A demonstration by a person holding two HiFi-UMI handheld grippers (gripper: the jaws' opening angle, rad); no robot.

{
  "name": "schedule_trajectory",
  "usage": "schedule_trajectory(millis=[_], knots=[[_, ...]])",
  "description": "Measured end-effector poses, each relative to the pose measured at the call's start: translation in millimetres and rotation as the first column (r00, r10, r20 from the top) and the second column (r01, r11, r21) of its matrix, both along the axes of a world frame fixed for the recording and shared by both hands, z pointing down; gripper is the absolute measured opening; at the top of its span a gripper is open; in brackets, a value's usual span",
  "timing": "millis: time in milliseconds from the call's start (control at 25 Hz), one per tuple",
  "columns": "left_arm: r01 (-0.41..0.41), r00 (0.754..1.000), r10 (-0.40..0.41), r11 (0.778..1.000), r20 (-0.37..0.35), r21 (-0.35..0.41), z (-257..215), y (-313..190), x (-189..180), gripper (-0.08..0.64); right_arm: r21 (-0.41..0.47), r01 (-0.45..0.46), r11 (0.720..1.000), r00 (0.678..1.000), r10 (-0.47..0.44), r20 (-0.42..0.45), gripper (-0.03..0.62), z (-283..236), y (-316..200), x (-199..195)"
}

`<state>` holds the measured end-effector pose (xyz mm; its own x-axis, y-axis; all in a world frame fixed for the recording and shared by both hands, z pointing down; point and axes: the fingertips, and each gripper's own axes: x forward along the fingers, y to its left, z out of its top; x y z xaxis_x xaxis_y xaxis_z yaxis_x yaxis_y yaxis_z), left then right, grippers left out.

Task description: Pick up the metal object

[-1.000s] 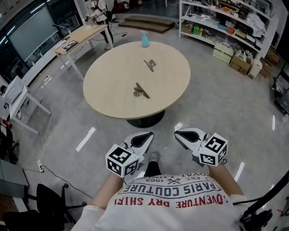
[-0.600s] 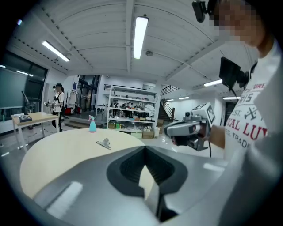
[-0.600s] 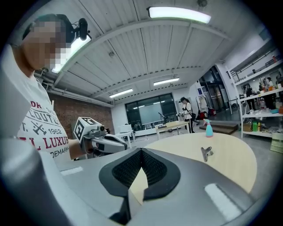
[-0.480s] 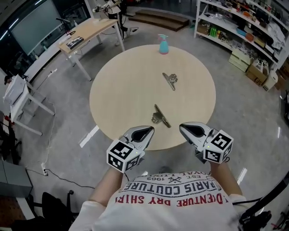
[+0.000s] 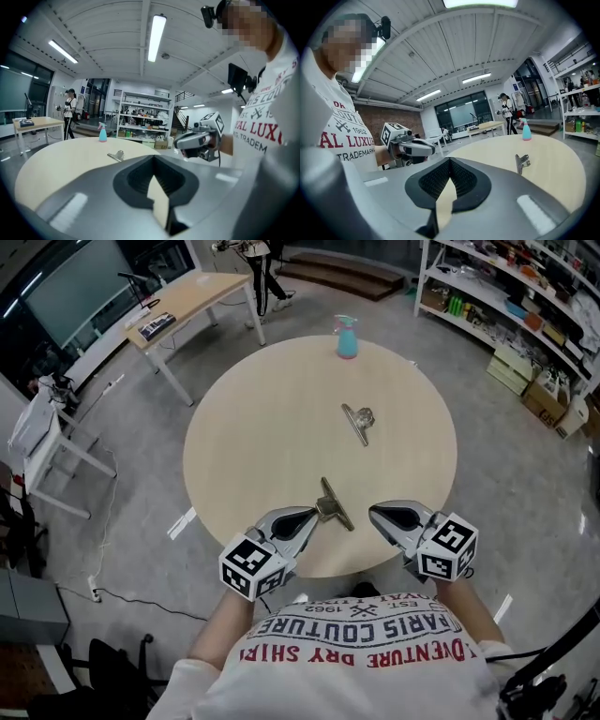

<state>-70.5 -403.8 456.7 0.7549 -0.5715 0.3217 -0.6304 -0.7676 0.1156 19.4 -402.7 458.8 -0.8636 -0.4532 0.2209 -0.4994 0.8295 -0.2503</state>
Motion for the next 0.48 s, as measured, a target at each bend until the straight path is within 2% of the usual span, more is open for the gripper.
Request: schedule_trajectory(millis=[120,160,200,240,320,400,480], knots=[[0.007,1.0,-0.006,1.0,-0.029,0.03,3,-23,-1,0.003,-0.017,0.002,1.0,1.0,-0.002,-0.002,0.002,7,-17,8],[0.007,1.0,-0.007,0.999,0.001,0.049,14,-36,-3,0.121,-0.026,-0.004,1.0,1.0,0.003,-0.004,0.002,10,-23,13],[-0.008,0.998,0.004,0.998,0.062,0.056,35,-50,-4,0.26,-0.038,-0.013,0.999,1.0,0.013,-0.008,0.002,14,-29,20],[-0.031,0.99,0.025,0.999,0.138,0.04,63,-64,-4,0.312,-0.049,-0.024,0.998,1.0,0.024,-0.012,0.002,18,-35,27],[-0.061,0.966,0.072,0.997,0.25,-0.051,122,-82,-5,0.396,-0.072,-0.045,0.996,0.999,0.044,-0.023,0.002,24,-41,38],[-0.092,0.94,0.127,0.988,0.316,-0.122,163,-85,-1,0.409,-0.094,-0.064,0.994,0.997,0.061,-0.036,0.002,30,-41,47],[-0.139,0.903,0.192,0.977,0.384,-0.162,195,-83,3,0.41,-0.111,-0.083,0.99,0.996,0.079,-0.046,0.002,36,-40,56]])
